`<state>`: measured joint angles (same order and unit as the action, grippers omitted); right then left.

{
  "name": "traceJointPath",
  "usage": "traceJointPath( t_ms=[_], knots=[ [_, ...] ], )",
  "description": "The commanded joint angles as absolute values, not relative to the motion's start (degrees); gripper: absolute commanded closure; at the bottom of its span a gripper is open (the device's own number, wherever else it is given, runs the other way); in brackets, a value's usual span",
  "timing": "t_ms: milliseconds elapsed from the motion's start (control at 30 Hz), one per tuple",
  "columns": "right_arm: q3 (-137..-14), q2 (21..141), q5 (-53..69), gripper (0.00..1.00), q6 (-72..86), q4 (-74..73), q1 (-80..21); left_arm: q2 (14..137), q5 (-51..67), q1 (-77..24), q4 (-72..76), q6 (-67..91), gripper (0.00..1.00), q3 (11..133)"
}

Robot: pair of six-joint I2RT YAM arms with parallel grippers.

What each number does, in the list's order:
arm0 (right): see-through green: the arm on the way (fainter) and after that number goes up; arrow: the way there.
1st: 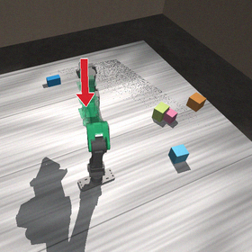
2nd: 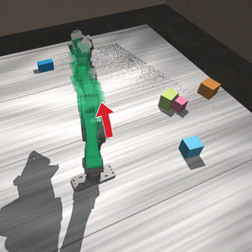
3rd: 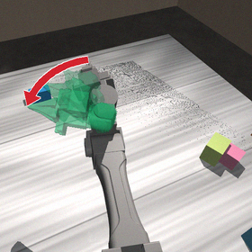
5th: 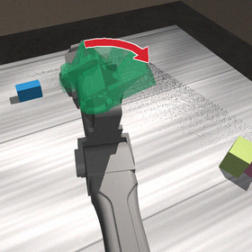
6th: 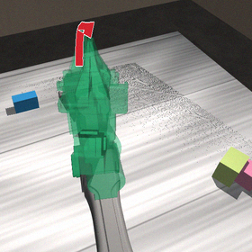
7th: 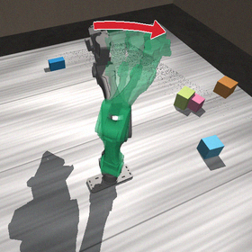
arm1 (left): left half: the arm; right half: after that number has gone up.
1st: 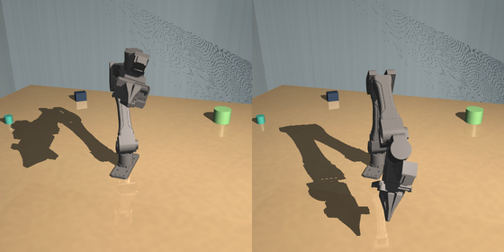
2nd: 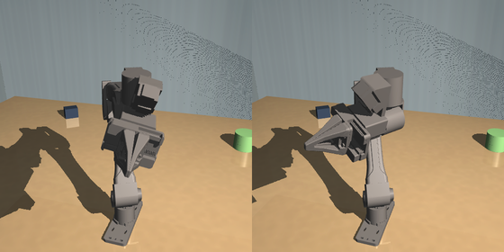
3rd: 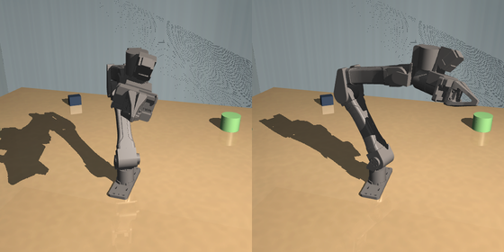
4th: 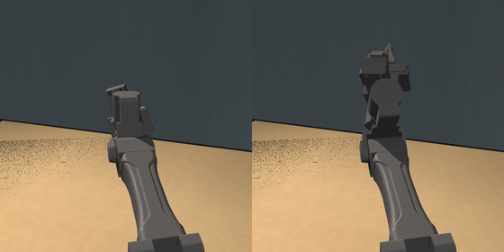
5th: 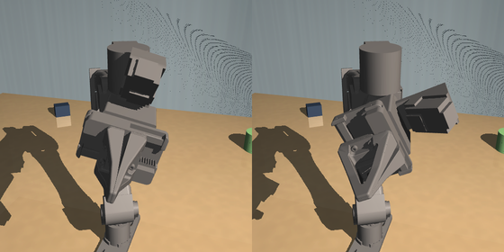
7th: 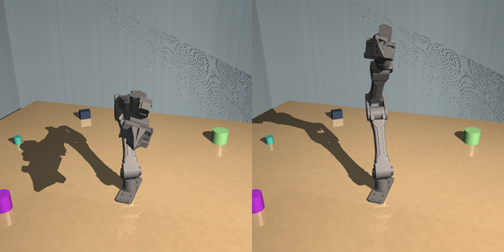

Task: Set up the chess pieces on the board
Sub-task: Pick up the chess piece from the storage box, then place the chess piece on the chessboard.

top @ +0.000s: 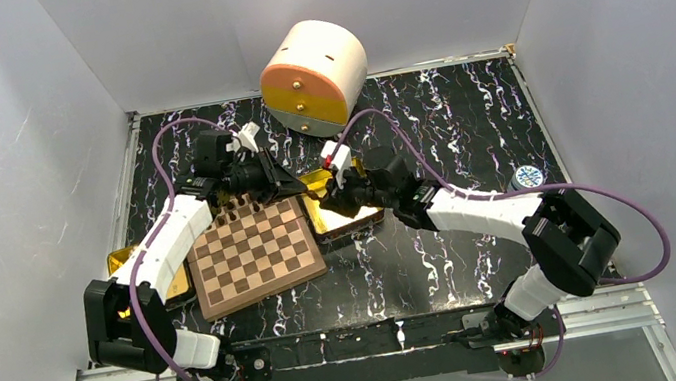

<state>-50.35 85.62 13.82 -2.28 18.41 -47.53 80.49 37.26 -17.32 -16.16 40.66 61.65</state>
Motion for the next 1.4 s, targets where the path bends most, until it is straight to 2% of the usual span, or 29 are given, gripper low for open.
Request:
traceJointPath(
  t_ms=[0, 400, 567, 767, 967, 1167, 1367],
  knots=[
    [-48.9, 82.54, 15.37, 1.0, -1.54, 22.46, -47.46, 78.53, 35.26, -17.22, -18.44, 38.57, 1.0, 62.51],
    [-44.63, 77.88, 14.33, 1.0, 3.4, 20.39, -47.44, 79.39, 24.44, -14.11, -28.78, 30.85, 1.0, 70.32],
    [-43.28, 76.15, 16.01, 1.0, 5.06, 20.55, -47.45, 80.26, 8.37, -9.33, -36.94, 23.7, 1.0, 75.65],
    [-42.88, 74.13, 18.44, 0.99, 6.26, 18.41, -47.46, 82.26, -2.81, -4.51, -38.15, 21.53, 0.99, 77.26],
    [-42.3, 72.36, 19.6, 0.98, 7.27, 18.4, -47.39, 85.72, -8.54, -0.2, -39.17, 19.43, 0.99, 78.25],
    [-42.6, 73.61, 20.25, 0.98, 7.84, 19.22, -47.45, 86.59, -9.57, 7.06, -38.38, 18.26, 0.99, 78.38],
    [-42.98, 73.69, 20.89, 0.97, 8.01, 19.27, -47.46, 88.96, -8.33, 10.18, -37.1, 17.37, 1.0, 75.82]
  ],
)
